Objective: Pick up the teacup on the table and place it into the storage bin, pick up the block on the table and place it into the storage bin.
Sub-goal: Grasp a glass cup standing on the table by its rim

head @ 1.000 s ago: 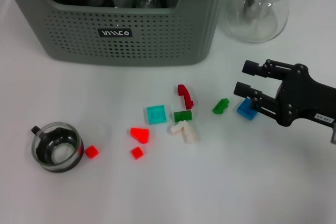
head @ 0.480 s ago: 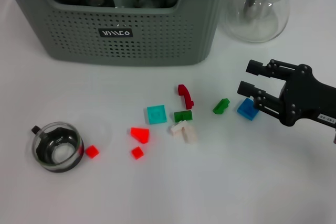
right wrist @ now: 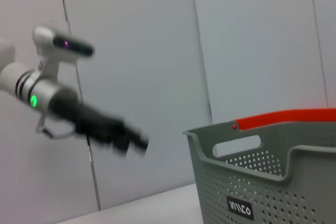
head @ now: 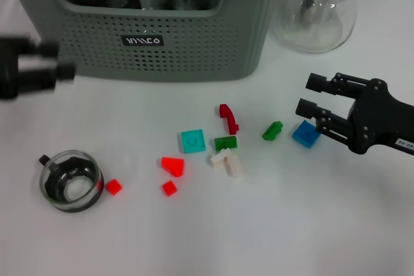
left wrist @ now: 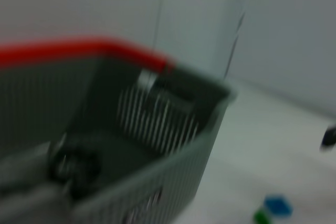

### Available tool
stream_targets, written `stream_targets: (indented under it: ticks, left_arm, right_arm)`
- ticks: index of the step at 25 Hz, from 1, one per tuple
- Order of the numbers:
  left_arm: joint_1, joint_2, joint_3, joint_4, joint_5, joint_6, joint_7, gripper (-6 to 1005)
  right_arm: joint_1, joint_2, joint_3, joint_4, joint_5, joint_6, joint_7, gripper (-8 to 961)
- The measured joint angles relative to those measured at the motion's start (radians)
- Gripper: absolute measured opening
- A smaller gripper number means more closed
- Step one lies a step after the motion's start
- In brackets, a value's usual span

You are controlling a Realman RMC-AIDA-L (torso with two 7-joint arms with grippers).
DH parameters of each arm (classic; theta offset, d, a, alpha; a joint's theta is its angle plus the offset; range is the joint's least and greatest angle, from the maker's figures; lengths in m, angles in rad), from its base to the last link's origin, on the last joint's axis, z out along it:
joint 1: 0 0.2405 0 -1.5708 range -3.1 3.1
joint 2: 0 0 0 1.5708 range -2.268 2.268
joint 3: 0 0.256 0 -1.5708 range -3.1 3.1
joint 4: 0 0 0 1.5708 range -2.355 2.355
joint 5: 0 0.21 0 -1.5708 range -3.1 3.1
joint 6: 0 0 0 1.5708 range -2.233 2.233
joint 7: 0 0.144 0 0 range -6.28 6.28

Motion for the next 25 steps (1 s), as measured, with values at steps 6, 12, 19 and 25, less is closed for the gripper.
stream_targets:
  ticks: [6, 12, 19, 25]
  left_arm:
    - [-0.002, -0.018, 0.046, 0.013, 0.265, -0.028, 0.004, 521]
    - [-0.009, -0.033, 0.208, -0.01, 0.403, -0.119, 0.005, 521]
    - [-0.039, -0.036, 0.307, -0.096, 0.473, -0.212, 0.01, 520]
    - [-0.054, -0.036, 0.35, -0.159, 0.544, -0.269, -0.005, 519]
  right_arm:
    - [0.006, -0.003, 0.0, 0.002, 0.0, 0.003, 0.002, 504]
    - [0.002, -0.004, 0.0, 0.002, 0.0, 0.006, 0.003, 504]
    - [-0.005, -0.004, 0.0, 0.003, 0.0, 0.007, 0.002, 505]
    - [-0.007, -0.004, 0.0, 0.004, 0.0, 0.008, 0.002, 504]
